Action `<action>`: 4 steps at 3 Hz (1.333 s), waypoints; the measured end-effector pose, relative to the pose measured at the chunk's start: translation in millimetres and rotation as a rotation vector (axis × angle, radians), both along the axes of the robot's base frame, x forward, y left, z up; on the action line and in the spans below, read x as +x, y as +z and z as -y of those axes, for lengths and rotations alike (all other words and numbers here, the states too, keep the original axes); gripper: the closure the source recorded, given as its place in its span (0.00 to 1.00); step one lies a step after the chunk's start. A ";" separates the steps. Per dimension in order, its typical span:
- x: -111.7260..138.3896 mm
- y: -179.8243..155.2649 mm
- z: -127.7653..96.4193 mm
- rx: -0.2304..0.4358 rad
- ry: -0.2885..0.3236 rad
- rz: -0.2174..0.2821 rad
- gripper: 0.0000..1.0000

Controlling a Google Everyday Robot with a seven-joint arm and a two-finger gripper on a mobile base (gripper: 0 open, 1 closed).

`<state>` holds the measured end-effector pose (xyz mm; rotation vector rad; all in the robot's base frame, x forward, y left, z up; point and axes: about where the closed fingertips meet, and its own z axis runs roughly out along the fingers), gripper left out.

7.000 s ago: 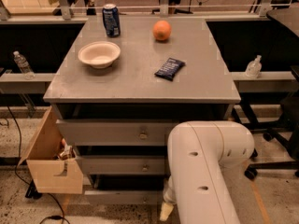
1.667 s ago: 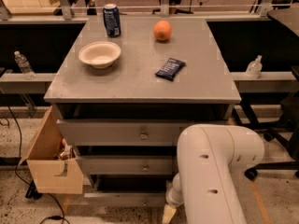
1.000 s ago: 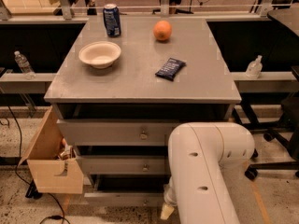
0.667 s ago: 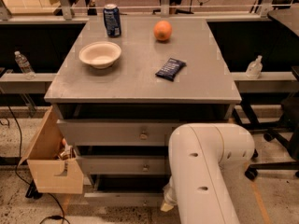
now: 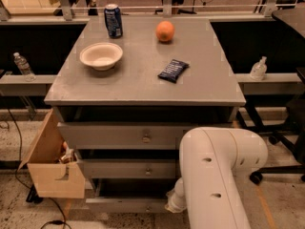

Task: Open bottom drawer

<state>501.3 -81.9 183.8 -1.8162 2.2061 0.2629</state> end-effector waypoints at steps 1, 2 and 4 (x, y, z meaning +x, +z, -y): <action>1.0 0.0 0.0 0.000 0.000 0.000 1.00; -3.3 1.0 0.1 0.006 -0.006 -0.001 1.00; -2.7 1.0 0.0 0.006 -0.006 -0.001 1.00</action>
Offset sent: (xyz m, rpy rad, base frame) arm -0.1435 -0.0066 0.0304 0.1731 0.0194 -0.1793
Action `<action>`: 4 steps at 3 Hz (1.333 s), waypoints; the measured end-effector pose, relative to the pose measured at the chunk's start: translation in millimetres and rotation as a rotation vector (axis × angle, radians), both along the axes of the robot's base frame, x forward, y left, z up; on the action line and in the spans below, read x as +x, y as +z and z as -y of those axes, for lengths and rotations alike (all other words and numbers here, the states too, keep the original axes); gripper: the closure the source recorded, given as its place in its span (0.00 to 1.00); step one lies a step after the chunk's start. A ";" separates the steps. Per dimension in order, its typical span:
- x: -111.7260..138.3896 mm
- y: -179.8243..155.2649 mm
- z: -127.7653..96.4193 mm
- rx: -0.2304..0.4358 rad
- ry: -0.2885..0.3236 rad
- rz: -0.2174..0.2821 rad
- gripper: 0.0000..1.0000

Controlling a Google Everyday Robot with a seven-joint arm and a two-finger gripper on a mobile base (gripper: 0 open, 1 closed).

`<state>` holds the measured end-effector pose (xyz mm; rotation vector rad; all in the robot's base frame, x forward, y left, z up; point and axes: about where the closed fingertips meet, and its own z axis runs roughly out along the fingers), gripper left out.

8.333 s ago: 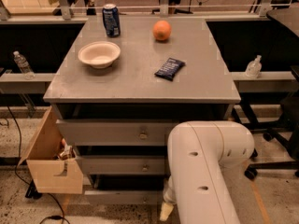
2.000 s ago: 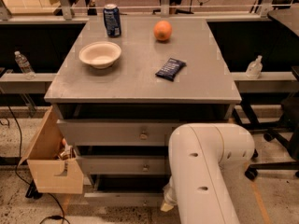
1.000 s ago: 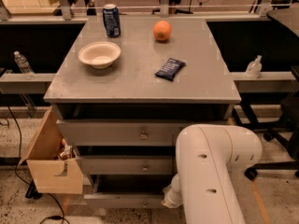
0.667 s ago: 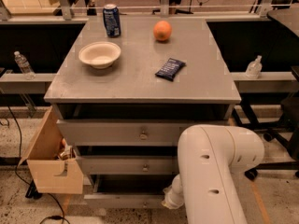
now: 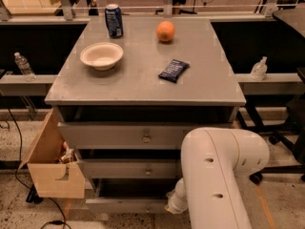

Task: Open bottom drawer

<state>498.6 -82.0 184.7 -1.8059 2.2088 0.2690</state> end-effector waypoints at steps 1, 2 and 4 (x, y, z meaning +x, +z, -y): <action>0.4 0.0 0.0 0.000 0.000 0.000 0.83; 0.5 -0.1 -0.1 0.000 0.000 0.000 0.59; 0.4 -0.2 -0.1 0.000 0.000 0.000 0.12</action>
Offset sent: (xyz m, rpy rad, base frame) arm 0.0004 0.0000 0.0000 0.0000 0.0001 0.0000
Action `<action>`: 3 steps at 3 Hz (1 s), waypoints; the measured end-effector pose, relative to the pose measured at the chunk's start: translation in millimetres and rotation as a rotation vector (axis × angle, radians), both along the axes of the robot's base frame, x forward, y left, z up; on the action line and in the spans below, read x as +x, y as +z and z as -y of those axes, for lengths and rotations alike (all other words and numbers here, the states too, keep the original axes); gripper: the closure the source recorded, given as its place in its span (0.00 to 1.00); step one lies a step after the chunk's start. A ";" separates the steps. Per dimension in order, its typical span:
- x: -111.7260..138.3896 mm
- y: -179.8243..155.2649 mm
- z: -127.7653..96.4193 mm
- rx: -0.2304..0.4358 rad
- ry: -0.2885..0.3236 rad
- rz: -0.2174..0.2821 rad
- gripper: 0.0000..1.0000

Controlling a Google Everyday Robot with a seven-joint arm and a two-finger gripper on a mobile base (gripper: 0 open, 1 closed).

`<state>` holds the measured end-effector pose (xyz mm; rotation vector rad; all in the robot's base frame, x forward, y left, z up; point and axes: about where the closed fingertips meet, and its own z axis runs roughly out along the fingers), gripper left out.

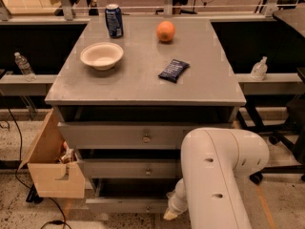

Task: Open bottom drawer

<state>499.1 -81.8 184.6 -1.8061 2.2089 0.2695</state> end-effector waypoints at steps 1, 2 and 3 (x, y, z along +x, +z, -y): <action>-1.1 -0.9 -0.6 0.000 0.001 -0.002 0.00; 0.3 6.8 1.2 0.003 -0.003 0.020 0.00; 2.8 33.9 3.8 -0.015 -0.002 0.081 0.00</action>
Offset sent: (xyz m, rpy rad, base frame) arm 0.0046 -0.0052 0.0191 0.0050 -0.0530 -0.0112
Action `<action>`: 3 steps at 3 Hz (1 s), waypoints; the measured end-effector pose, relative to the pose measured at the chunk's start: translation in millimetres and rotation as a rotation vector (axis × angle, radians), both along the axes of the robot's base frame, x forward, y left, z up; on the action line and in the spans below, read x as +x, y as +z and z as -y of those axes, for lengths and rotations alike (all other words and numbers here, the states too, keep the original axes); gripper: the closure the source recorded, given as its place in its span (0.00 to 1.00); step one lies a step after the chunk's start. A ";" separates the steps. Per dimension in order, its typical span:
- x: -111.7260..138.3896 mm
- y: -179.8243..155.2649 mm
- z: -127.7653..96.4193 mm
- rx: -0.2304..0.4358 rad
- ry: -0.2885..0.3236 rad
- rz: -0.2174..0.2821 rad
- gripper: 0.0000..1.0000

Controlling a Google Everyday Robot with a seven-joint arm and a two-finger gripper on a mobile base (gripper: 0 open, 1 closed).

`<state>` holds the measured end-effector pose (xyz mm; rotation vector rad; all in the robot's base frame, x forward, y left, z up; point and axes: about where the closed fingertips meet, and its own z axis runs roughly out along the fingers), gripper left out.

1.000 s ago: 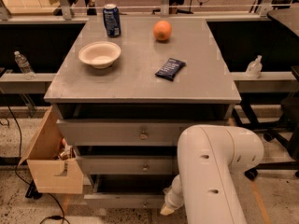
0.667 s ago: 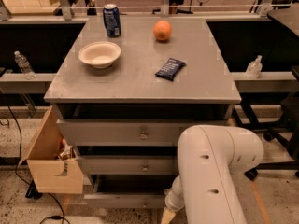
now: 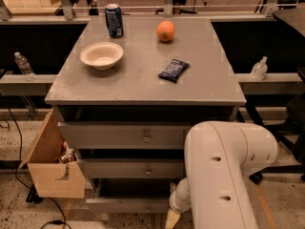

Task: Open bottom drawer

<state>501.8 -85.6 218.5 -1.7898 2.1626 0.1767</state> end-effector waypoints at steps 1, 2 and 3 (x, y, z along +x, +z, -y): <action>-0.6 20.4 2.6 -0.011 0.002 0.032 0.00; -1.2 38.0 4.3 -0.015 0.009 0.052 0.18; -1.1 47.9 5.8 -0.012 0.013 0.062 0.41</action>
Offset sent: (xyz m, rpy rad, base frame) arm -0.0004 -0.0079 0.0611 -0.0210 -0.0793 0.0162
